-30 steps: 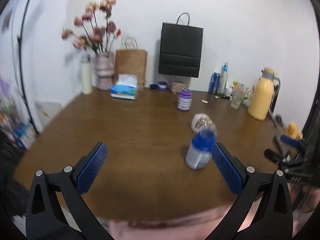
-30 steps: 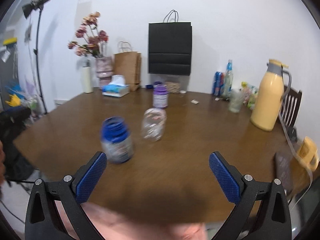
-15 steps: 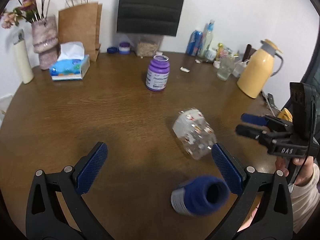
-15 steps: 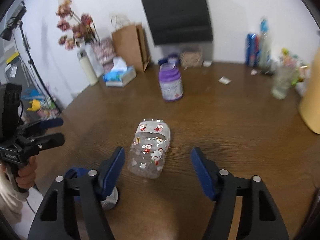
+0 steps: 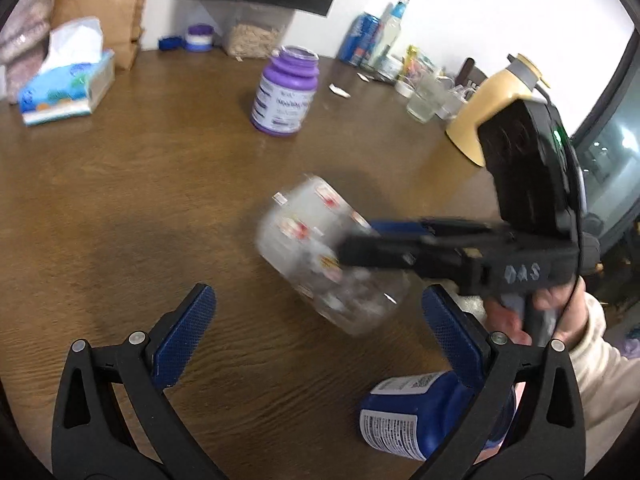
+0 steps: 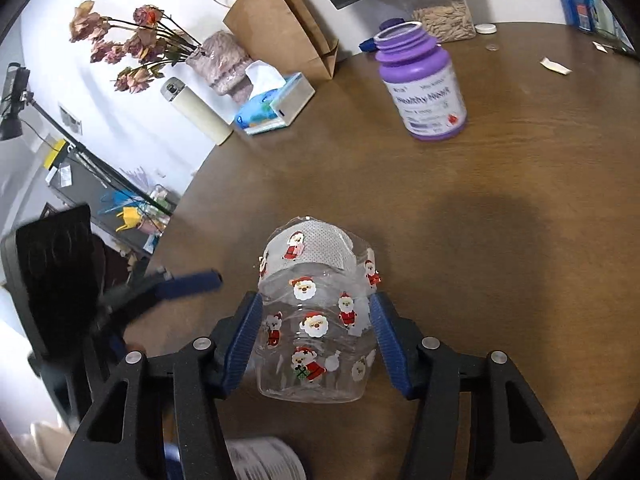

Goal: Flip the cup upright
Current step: 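Rotate the cup opening-up with the right gripper while the left gripper steadies its side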

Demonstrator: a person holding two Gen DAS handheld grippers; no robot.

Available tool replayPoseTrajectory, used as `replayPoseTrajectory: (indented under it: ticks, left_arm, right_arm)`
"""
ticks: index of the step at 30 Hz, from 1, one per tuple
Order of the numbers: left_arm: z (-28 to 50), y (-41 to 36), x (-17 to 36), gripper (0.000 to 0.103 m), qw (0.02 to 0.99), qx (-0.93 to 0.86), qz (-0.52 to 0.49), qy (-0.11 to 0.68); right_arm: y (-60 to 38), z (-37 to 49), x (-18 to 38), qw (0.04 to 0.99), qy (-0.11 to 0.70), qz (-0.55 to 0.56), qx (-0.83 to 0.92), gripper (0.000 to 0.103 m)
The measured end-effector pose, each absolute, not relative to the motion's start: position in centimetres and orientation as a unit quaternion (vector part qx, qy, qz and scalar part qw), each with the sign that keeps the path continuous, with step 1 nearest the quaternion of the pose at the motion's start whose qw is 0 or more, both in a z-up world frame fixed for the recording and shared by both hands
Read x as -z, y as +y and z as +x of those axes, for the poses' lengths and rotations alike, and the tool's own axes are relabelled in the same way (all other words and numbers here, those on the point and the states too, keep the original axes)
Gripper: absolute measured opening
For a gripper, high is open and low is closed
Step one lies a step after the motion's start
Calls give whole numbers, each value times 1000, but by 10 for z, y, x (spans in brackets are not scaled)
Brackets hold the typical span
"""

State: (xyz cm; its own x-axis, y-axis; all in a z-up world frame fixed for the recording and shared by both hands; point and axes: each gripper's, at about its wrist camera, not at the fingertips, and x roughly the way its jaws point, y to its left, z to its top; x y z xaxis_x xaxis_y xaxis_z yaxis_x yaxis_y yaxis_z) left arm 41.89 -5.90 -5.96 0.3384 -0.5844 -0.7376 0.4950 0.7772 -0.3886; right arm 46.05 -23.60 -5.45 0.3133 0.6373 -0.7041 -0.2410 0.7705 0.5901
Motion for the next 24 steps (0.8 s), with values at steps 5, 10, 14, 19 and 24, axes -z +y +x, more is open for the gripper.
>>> replayPoseTrajectory:
  ticks: [5, 10, 14, 19, 24]
  left_arm:
    - [426, -56, 58, 101, 824, 323, -55, 461]
    - [446, -66, 62, 103, 812, 325, -73, 480]
    - [460, -83, 73, 101, 802, 313, -56, 506]
    - [471, -93, 85, 67, 786, 297, -58, 539]
    - [463, -98, 78, 64, 808, 285, -26, 516]
  right_arm:
    - [-227, 482, 63, 769, 525, 237, -278, 60]
    - [-227, 486, 59, 746, 520, 272, -315, 60]
    - [-236, 484, 55, 739, 511, 292, -329, 60]
    - [-252, 479, 44, 791, 497, 233, -271, 60]
    - [-263, 473, 44, 800, 501, 218, -248, 60]
